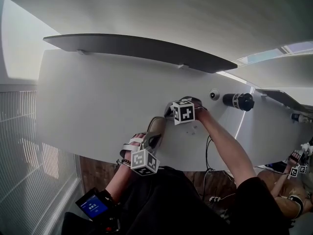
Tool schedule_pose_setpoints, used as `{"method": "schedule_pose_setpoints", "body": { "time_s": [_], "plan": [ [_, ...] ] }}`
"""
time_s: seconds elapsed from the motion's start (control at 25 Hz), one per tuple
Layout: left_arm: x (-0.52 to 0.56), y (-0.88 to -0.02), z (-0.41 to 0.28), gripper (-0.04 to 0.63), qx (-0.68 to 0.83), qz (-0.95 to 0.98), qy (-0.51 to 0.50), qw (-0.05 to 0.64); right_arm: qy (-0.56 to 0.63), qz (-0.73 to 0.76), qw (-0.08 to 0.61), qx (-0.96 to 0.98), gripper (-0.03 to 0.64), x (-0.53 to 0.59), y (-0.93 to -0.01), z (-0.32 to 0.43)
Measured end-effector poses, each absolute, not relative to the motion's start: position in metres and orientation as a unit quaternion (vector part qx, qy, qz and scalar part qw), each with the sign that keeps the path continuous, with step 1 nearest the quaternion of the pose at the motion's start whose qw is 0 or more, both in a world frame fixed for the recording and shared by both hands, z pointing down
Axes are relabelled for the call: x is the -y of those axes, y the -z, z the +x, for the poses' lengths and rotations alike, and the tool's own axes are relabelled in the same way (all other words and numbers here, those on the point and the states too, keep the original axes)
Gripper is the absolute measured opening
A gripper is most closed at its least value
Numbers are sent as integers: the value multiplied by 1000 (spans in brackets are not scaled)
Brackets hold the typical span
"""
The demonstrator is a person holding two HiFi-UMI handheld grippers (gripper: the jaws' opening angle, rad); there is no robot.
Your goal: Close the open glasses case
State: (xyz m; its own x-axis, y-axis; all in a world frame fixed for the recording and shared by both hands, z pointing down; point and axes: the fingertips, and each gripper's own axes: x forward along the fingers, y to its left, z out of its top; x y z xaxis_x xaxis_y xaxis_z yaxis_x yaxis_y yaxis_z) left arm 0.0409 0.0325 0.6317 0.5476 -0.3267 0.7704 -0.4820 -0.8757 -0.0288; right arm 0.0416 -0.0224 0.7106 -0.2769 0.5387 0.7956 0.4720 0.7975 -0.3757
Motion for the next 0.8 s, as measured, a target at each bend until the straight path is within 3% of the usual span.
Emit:
{"method": "schedule_pose_setpoints", "body": {
  "time_s": [0.4,0.8],
  "plan": [
    [-25,-673,39,5,194,824,-528,69,-103,-239,491,831,9,32,-702,34],
    [-29,-681,38,-3,180,820,-534,105,-150,-190,460,855,8,41,-686,29]
  ]
}}
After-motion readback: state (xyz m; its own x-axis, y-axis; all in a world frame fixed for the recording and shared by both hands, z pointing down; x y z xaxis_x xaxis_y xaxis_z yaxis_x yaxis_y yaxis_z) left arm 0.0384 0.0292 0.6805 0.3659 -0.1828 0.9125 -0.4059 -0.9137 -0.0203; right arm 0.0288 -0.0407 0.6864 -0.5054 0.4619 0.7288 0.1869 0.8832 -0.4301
